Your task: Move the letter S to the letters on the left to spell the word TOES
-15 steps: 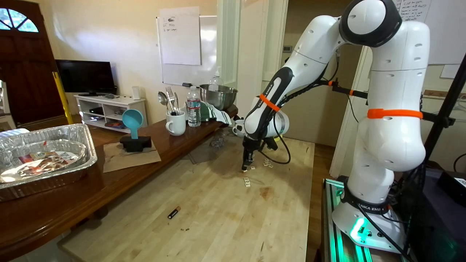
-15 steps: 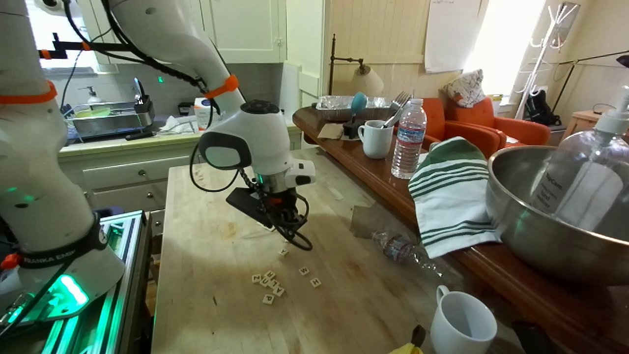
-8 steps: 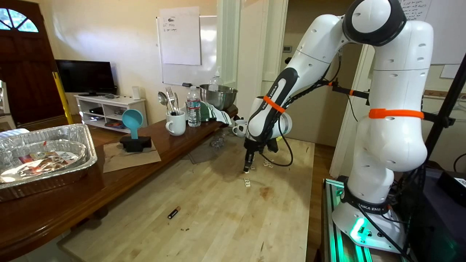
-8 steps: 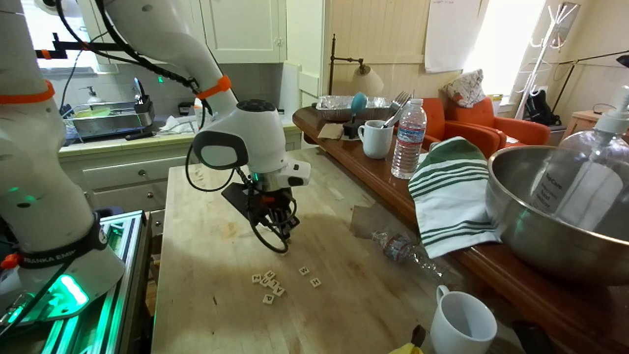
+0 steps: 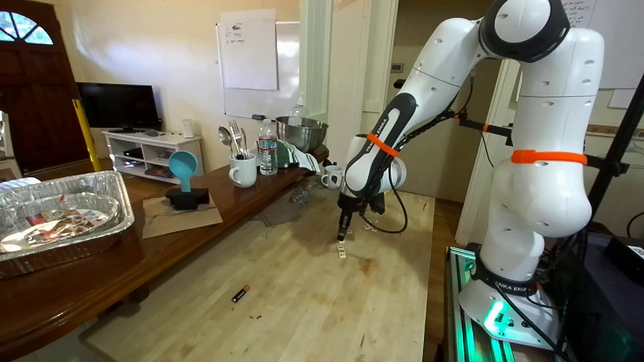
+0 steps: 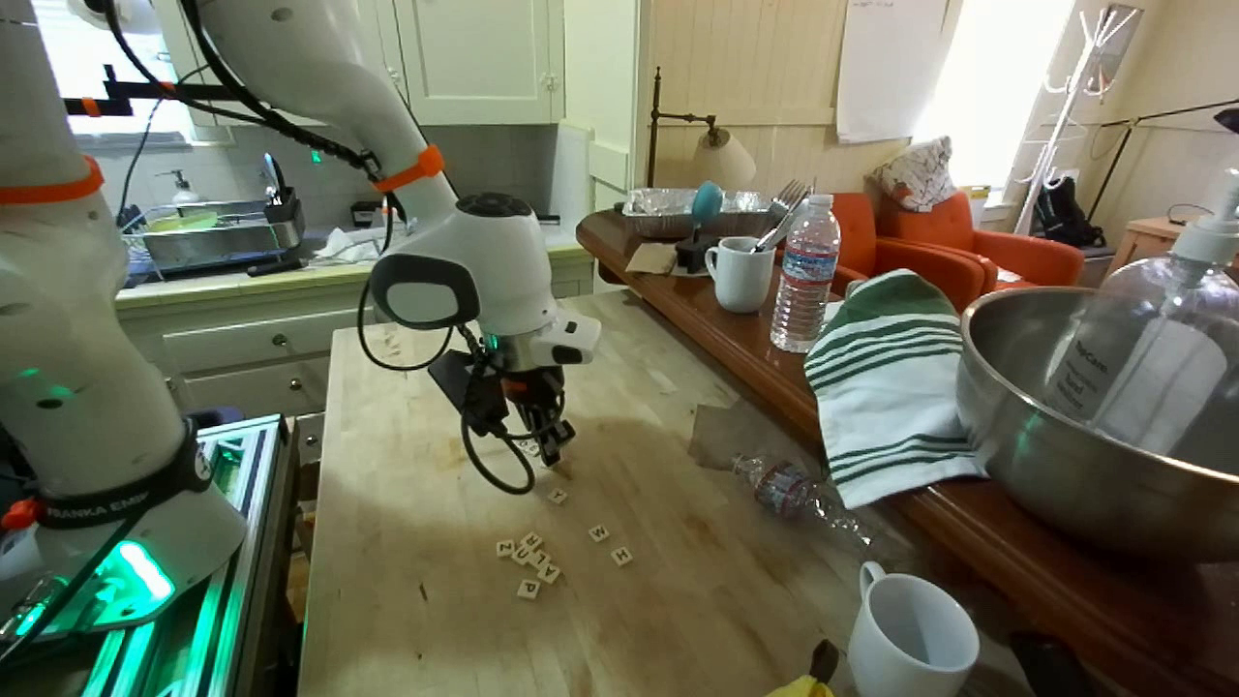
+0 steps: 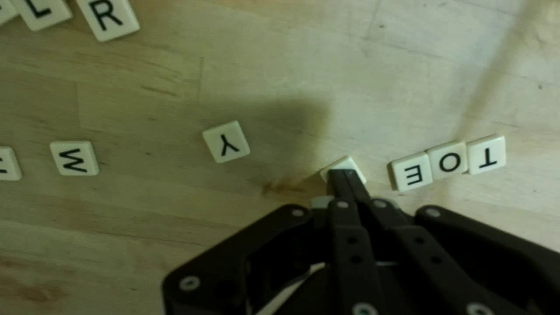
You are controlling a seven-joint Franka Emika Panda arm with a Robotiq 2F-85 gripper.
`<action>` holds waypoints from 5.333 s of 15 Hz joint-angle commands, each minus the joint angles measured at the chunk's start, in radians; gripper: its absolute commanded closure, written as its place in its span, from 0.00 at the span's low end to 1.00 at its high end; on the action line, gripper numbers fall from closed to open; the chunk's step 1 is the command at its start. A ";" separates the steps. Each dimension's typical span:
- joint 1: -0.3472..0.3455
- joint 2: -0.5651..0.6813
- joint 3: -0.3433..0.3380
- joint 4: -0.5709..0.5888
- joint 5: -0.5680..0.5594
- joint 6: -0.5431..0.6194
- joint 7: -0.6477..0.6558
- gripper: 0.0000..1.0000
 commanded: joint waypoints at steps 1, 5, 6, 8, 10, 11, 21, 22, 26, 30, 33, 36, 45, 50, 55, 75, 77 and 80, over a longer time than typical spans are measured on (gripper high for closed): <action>0.019 -0.004 0.016 -0.036 0.022 -0.006 0.065 1.00; 0.020 -0.012 0.037 -0.038 0.067 -0.002 0.078 1.00; 0.020 -0.010 0.041 -0.037 0.080 -0.003 0.081 1.00; 0.020 -0.010 0.054 -0.035 0.112 0.002 0.076 1.00; 0.019 -0.008 0.062 -0.032 0.133 0.001 0.075 1.00; 0.018 -0.007 0.065 -0.031 0.142 0.003 0.075 1.00; 0.015 0.000 0.077 -0.023 0.186 0.008 0.066 1.00; 0.015 0.000 0.078 -0.023 0.188 0.008 0.066 1.00; 0.012 -0.012 0.076 -0.022 0.190 0.002 0.060 1.00; 0.009 -0.024 0.073 -0.024 0.185 0.001 0.056 1.00; 0.007 -0.048 0.072 -0.029 0.184 -0.006 0.049 1.00; 0.006 -0.083 0.070 -0.036 0.184 -0.009 0.042 1.00; -0.010 -0.148 0.054 -0.026 0.084 -0.113 -0.014 1.00; -0.025 -0.199 0.055 -0.028 -0.022 -0.216 -0.064 1.00; -0.056 -0.251 0.089 -0.034 -0.067 -0.291 -0.132 0.52; -0.068 -0.344 0.083 -0.033 -0.157 -0.375 -0.245 0.00; -0.072 -0.349 0.083 -0.033 -0.165 -0.376 -0.239 0.00; -0.077 -0.355 0.084 -0.033 -0.176 -0.375 -0.230 0.00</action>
